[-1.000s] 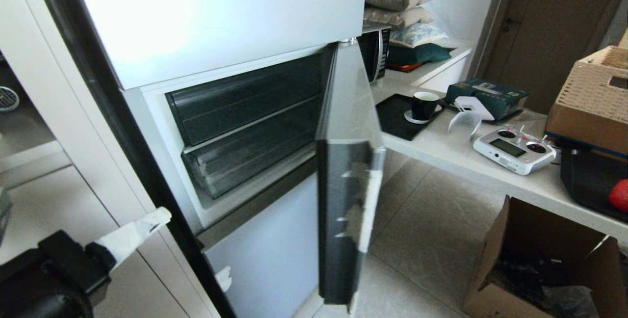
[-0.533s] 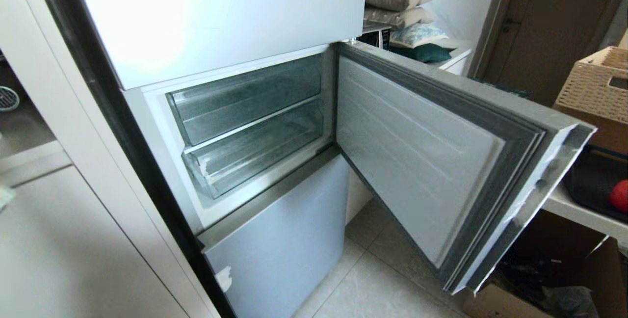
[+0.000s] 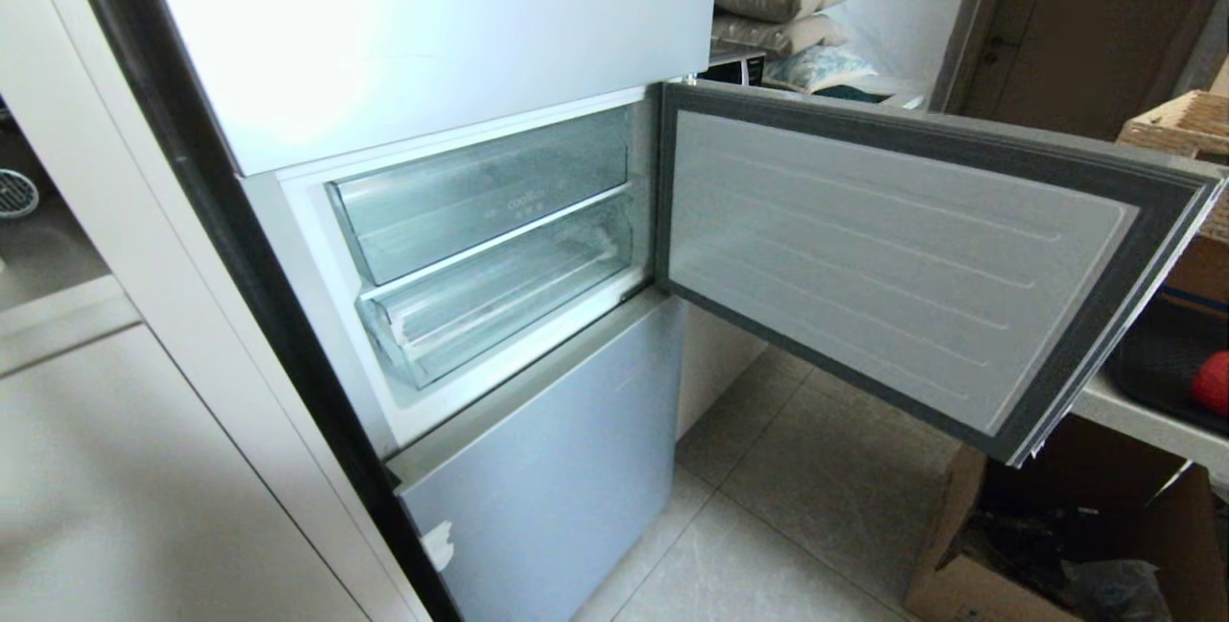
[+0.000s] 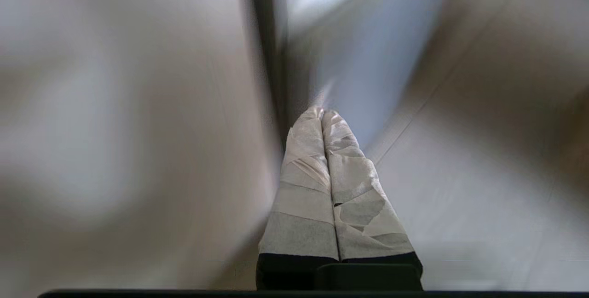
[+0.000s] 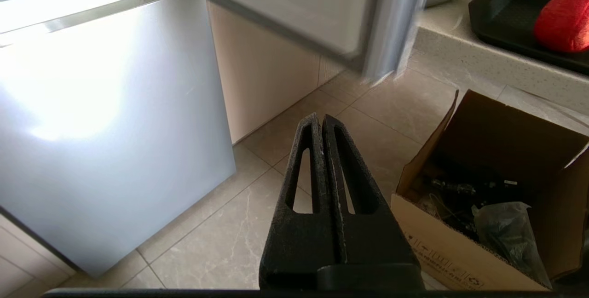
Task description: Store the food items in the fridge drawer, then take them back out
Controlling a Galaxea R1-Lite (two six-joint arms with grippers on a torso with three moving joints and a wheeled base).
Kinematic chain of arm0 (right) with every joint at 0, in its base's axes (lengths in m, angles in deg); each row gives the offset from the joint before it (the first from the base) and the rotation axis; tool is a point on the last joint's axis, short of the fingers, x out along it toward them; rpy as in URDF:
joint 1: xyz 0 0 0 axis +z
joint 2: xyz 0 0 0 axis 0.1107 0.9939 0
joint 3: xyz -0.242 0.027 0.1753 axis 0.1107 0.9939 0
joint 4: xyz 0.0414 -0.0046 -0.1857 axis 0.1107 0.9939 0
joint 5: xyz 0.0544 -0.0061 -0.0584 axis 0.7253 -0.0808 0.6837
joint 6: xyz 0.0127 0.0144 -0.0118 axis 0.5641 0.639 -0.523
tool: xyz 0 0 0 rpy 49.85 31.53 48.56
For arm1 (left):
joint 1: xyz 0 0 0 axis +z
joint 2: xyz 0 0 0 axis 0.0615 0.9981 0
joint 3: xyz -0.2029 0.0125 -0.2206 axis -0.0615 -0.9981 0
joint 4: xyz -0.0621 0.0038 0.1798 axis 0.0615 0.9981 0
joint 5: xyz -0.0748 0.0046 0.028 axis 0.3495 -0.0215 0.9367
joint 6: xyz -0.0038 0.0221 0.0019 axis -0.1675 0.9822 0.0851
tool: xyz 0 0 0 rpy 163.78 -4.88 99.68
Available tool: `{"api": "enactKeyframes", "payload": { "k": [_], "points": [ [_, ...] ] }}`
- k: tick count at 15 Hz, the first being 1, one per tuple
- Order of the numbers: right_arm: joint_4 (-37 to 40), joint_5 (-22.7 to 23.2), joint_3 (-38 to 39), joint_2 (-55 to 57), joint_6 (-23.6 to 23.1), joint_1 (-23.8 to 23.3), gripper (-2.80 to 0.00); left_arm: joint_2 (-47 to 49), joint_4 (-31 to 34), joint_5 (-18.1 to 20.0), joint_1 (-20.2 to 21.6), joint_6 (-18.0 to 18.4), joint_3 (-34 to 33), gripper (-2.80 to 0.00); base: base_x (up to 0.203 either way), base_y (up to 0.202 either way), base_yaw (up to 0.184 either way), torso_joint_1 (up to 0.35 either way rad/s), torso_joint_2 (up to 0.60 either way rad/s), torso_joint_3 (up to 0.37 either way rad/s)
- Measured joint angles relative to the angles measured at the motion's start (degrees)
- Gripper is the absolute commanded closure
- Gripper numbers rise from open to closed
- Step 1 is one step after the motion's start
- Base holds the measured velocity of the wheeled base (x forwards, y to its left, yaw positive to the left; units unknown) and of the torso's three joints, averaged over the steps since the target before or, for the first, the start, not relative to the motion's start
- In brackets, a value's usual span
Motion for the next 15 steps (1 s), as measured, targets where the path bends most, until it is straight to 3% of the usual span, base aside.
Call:
{"api": "enactKeyframes", "payload": {
  "k": [2,5,10,15],
  "points": [
    [0.0,0.0,0.0,0.0,-0.3,0.0,0.0,-1.7,5.2,-2.5,-0.2,3.5,-1.4,0.0,0.0,0.0,0.0,0.0,0.0,0.0],
    [0.0,0.0,0.0,0.0,-0.3,0.0,0.0,-4.5,5.0,2.7,-4.8,5.0,-2.7,0.0,0.0,0.0,0.0,0.0,0.0,0.0],
    [0.0,0.0,0.0,0.0,-0.2,0.0,0.0,-14.2,5.3,2.3,-4.9,5.4,-3.3,0.0,0.0,0.0,0.0,0.0,0.0,0.0],
    [0.0,0.0,0.0,0.0,0.0,0.0,0.0,-18.5,5.0,-0.4,-4.6,0.0,-3.6,0.0,0.0,0.0,0.0,0.0,0.0,0.0]
  ]
}}
